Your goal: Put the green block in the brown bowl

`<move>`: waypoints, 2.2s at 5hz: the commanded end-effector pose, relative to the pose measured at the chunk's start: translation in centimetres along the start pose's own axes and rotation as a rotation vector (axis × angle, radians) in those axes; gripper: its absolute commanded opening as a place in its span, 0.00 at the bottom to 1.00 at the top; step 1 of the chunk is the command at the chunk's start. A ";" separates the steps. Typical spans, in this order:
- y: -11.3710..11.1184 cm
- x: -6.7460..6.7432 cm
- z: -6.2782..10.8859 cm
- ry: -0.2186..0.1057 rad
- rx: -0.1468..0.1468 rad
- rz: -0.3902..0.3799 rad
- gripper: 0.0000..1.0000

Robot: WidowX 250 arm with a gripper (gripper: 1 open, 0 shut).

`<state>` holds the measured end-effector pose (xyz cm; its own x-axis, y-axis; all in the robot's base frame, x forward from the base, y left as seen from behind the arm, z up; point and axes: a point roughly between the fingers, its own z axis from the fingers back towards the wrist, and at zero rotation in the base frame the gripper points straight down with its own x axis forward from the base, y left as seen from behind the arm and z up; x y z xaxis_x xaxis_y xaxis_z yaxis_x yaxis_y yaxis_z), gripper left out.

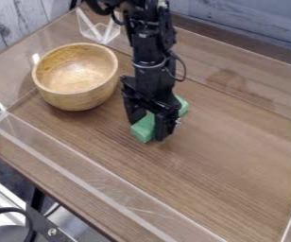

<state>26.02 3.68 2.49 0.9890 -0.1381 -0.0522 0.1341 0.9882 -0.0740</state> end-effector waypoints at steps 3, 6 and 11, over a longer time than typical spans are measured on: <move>0.3 0.8 2.5 -0.089 0.020 0.003 0.00; 0.4 0.9 5.4 -0.133 0.008 0.016 0.00; -0.4 2.7 7.2 -0.160 0.000 -0.002 1.00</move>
<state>28.44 3.40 8.45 0.9904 -0.1215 0.0658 0.1270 0.9880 -0.0881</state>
